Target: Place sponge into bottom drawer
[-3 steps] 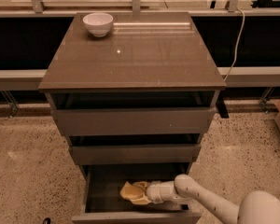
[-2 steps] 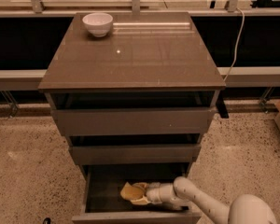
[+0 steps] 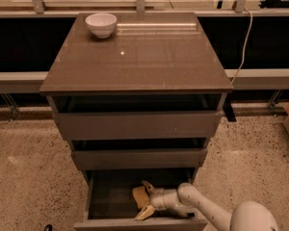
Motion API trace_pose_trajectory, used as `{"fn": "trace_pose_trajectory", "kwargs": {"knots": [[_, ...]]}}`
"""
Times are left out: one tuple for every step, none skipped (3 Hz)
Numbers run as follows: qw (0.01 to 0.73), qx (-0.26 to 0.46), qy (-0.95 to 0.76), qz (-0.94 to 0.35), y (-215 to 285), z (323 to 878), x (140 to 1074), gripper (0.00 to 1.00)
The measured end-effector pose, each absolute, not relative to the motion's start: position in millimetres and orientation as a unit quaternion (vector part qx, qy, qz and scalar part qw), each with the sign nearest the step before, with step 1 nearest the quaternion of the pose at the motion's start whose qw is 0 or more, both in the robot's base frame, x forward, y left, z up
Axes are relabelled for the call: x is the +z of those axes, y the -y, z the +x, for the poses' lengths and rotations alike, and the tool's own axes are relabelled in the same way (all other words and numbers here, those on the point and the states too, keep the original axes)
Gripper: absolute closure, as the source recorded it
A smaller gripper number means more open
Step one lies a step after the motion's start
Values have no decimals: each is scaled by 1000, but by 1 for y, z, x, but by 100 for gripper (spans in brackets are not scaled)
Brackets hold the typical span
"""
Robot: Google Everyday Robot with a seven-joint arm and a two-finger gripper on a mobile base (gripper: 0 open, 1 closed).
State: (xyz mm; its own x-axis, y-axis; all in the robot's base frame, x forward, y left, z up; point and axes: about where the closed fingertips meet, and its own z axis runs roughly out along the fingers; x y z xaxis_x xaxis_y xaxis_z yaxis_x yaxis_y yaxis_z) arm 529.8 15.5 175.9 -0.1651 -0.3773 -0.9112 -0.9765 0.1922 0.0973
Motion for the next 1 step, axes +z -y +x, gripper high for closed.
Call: {"fn": "trace_pose_trajectory", "kwargs": {"knots": [[396, 378, -663, -511, -15, 530, 176, 0]]}}
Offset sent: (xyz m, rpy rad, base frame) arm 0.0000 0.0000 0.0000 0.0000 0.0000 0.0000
